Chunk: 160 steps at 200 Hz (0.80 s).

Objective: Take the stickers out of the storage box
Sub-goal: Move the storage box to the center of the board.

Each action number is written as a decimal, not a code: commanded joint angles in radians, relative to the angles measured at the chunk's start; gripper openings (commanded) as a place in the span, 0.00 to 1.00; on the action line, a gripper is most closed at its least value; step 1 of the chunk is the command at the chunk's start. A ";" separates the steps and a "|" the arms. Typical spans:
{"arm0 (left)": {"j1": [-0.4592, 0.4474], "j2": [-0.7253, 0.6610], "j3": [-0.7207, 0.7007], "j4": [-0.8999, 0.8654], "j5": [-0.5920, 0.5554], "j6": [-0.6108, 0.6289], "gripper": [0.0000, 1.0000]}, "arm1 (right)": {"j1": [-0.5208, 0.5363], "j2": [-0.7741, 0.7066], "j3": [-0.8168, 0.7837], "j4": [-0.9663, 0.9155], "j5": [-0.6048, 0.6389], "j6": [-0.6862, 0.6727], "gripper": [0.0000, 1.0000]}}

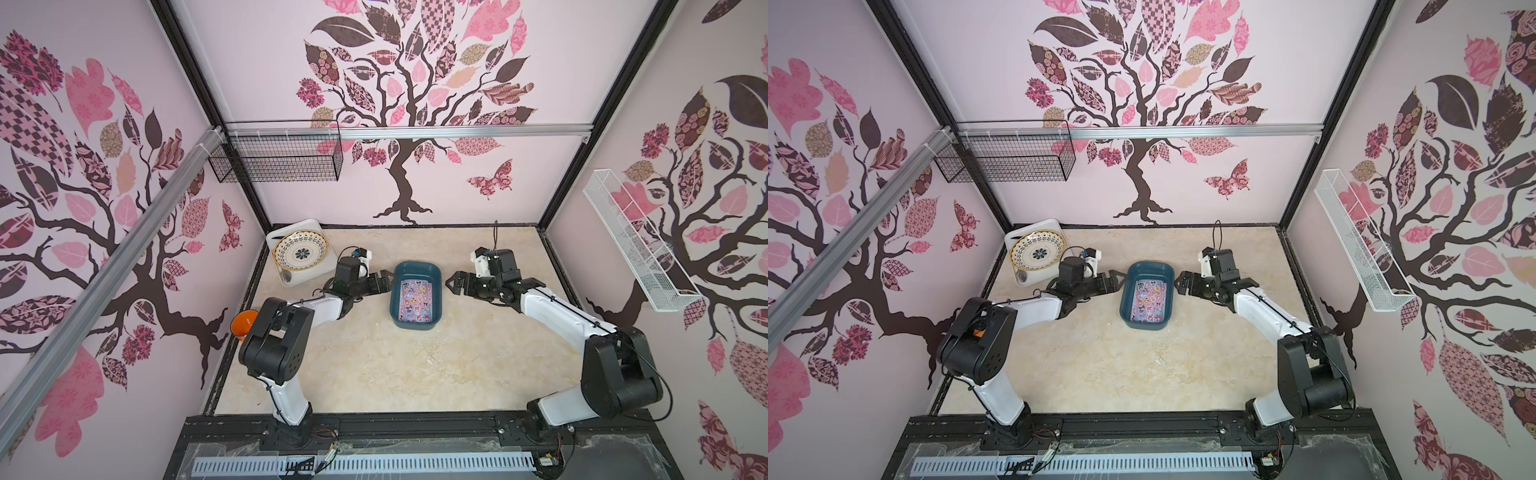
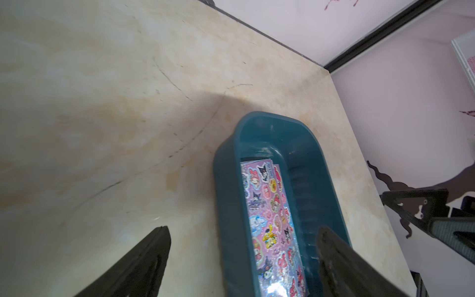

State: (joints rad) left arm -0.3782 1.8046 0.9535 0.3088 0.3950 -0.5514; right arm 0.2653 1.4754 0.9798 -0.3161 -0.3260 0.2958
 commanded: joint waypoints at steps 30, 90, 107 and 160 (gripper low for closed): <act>-0.126 0.144 0.191 -0.062 0.028 -0.041 0.91 | -0.008 -0.026 0.050 -0.105 0.058 -0.032 0.99; -0.285 0.220 0.281 -0.093 0.006 -0.096 0.90 | -0.013 -0.066 0.065 -0.237 0.190 -0.047 0.99; -0.296 0.209 0.253 -0.097 0.000 -0.104 0.90 | -0.025 -0.075 0.045 -0.247 0.187 -0.034 0.99; -0.310 0.157 0.125 0.007 0.045 -0.198 0.90 | -0.124 -0.052 -0.033 -0.196 0.113 0.021 0.98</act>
State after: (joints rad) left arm -0.6792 2.0033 1.1156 0.2604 0.4110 -0.6952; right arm 0.1810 1.4235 0.9657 -0.5152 -0.1841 0.2882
